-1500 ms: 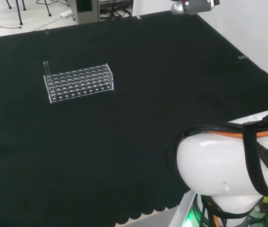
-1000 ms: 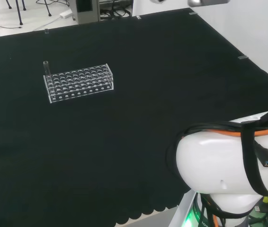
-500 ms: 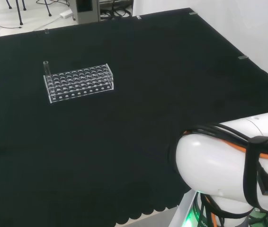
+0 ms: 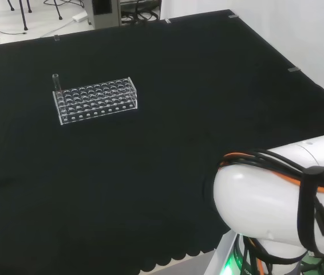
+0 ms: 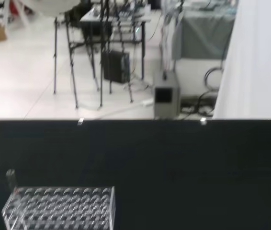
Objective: Pick up the test tube.
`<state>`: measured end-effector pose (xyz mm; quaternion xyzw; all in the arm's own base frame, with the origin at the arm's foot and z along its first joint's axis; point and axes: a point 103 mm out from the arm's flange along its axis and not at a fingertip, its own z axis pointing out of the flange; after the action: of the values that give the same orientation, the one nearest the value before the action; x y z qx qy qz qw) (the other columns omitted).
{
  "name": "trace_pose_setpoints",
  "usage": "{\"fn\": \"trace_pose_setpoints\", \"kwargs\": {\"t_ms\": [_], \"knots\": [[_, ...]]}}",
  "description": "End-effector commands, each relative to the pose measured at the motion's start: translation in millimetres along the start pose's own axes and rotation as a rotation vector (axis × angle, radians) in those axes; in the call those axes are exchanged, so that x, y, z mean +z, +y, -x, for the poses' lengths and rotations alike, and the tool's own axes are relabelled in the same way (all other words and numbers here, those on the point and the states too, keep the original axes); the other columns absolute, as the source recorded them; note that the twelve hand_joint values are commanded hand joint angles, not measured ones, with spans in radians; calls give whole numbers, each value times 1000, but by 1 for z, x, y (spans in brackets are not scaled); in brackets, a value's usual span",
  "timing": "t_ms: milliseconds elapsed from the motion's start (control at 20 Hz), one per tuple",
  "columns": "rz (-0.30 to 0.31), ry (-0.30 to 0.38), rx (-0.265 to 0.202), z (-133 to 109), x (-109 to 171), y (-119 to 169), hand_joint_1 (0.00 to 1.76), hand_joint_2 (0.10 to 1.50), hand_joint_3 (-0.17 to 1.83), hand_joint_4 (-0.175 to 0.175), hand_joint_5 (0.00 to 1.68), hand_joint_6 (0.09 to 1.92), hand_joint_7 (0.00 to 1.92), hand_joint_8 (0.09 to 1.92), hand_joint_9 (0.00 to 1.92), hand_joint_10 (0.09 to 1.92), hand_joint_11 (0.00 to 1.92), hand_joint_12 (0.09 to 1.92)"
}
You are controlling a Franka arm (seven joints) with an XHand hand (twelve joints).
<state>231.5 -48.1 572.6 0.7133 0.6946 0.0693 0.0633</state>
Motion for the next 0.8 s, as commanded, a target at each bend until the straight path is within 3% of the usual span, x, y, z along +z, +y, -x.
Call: {"fn": "trace_pose_setpoints", "kwargs": {"t_ms": [50,400,800], "knots": [[-193,36,-154,-29,44,72,733,709,497,-55,123,90,113,831,108,990,0,1298],[-247,66,-199,-51,59,112,741,704,498,-53,135,87,128,834,120,989,0,1328],[-332,43,-291,-102,100,158,756,700,505,-53,155,87,146,837,152,989,0,1405]]}}
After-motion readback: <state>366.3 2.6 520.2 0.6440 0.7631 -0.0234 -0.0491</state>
